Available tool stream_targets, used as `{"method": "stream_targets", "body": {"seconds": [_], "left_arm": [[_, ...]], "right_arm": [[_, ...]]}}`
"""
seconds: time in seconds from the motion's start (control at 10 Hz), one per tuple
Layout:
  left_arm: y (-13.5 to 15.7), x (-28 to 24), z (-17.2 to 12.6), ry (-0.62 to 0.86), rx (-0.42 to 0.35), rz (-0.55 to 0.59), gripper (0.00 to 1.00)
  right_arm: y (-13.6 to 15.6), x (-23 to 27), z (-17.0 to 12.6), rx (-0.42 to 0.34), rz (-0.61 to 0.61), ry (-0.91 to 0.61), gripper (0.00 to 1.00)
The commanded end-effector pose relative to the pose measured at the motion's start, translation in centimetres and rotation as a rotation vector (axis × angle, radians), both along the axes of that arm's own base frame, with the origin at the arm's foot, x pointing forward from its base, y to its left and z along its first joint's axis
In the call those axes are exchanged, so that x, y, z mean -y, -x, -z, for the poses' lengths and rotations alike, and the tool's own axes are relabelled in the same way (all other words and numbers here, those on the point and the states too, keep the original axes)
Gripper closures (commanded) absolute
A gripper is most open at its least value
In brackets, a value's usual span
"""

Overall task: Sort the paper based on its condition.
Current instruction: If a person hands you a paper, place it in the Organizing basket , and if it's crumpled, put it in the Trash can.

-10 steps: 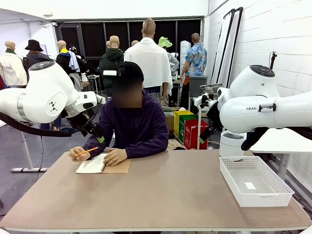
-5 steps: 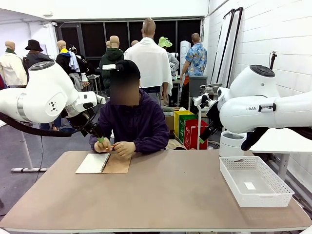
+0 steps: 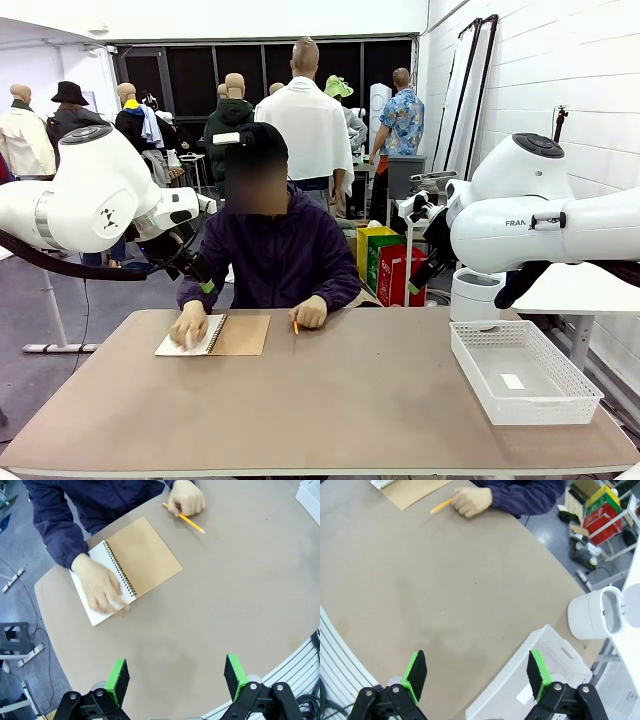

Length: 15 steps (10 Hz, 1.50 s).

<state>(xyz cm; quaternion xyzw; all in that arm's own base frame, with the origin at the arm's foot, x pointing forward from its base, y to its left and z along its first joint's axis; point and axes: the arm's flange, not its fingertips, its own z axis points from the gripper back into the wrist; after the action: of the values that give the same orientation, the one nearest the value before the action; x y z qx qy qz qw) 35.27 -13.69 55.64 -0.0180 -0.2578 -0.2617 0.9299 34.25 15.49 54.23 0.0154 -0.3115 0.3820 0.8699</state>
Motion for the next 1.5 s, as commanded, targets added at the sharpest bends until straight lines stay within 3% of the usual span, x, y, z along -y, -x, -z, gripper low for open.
{"method": "stream_targets", "body": {"seconds": [0.0,1.4], "left_arm": [[0.08,0.03,-0.12,0.011,0.0,0.003,0.0],[0.08,0.03,-0.12,0.011,0.0,0.003,0.0]], "right_arm": [[-0.06,0.05,-0.02,0.003,0.001,-0.002,0.0],[-0.06,0.05,-0.02,0.003,0.001,-0.002,0.0]]}}
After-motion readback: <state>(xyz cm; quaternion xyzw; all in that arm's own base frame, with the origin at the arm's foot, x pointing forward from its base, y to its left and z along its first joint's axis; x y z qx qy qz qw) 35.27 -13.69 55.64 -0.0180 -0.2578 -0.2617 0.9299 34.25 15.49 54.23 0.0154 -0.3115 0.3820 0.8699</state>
